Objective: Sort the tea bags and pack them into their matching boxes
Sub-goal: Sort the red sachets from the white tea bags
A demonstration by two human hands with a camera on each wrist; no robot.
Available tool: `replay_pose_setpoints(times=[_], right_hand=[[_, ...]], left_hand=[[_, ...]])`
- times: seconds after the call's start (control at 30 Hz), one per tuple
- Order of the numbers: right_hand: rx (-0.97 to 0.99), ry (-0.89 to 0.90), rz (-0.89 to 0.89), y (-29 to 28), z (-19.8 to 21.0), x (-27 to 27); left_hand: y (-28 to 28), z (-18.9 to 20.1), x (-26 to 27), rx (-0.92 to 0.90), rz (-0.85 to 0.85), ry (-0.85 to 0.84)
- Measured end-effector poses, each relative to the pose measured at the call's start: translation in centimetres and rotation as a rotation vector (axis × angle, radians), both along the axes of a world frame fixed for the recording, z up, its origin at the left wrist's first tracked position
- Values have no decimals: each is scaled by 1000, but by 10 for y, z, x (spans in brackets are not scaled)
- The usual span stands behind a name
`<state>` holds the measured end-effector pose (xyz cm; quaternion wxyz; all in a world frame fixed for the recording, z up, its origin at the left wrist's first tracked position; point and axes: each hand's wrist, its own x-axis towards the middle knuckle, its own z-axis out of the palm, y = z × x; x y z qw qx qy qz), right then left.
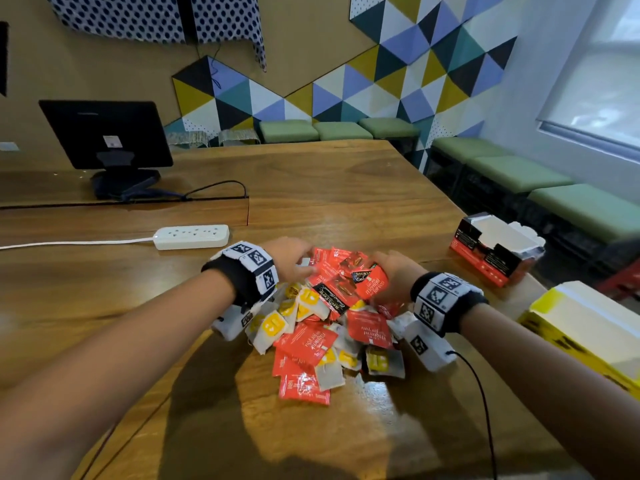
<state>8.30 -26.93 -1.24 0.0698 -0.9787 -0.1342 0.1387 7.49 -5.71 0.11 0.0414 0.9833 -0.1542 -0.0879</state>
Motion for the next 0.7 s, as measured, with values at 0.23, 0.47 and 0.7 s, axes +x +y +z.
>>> replay_pose_setpoints(times=[0.23,0.47,0.7], right_hand=[[329,105,-92,-11,-4,18],[502,213,-182,-12,-4,29],[294,249,-77,-6,-11,27]], left_hand=[[-27,-14,12,-79,1,62],[-39,-22,19,-159,-19,76],[-35,-24,36,-185,77,80]])
